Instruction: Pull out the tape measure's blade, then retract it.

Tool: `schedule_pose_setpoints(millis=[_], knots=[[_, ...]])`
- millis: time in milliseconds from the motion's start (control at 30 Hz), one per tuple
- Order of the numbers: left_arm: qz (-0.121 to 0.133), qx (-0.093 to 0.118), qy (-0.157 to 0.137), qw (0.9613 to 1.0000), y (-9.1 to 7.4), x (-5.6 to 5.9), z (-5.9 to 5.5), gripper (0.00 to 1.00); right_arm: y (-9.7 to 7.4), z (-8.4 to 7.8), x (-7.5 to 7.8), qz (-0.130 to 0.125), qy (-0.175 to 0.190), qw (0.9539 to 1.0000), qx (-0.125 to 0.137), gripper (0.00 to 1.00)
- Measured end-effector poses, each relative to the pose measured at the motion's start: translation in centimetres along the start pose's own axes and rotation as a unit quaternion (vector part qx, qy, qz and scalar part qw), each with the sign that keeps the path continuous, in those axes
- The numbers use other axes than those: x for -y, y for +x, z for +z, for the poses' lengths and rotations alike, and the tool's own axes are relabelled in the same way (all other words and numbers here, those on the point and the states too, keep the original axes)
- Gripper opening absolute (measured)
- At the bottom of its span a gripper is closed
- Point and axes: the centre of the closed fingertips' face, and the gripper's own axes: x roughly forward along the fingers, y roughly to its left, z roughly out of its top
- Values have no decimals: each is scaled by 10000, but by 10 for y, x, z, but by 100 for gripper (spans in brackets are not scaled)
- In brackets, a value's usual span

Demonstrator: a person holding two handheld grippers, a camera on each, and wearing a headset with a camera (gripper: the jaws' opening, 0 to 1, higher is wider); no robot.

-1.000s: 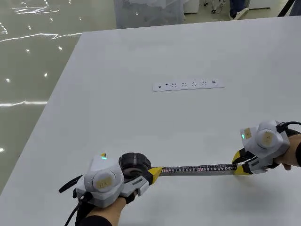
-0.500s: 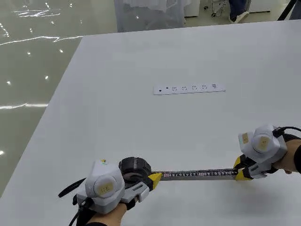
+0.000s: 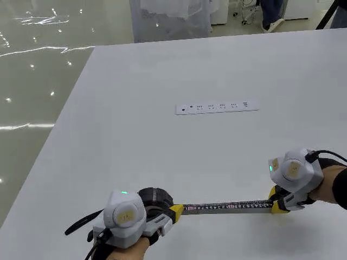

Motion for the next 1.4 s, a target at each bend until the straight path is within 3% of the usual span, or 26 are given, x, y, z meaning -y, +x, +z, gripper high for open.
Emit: schedule_pose_setpoints(millis=[267, 433, 533, 667, 733, 900, 933, 1400], knots=[[87, -76, 43, 9999, 9, 0, -2, 83, 0, 0, -1, -5, 57, 10000, -37, 4], [120, -155, -97, 9998, 13, 0, -4, 79, -1, 0, -1, -7, 100, 9999, -41, 4], [104, -252, -380, 9989, 14, 4, -7, 75, -1, 0, -1, -15, 127, 9999, -54, 4], [144, -298, -458, 9984, 17, 2, -7, 78, -1, -1, -1, -30, 175, 9998, -53, 5], [200, -278, -635, 9974, 17, 0, -6, 76, -1, -1, -1, -25, 189, 9998, -54, 5], [315, -454, -568, 9969, 18, -9, -12, 65, -1, -1, -1, -32, 224, 9997, -34, 5], [241, -476, -741, 9958, 18, -7, -13, 63, -1, -1, 0, -35, 245, 9997, -33, 5], [251, -598, -450, 9969, 17, -8, -12, 59, -1, 0, 1, -33, 270, 9996, -22, 5]])
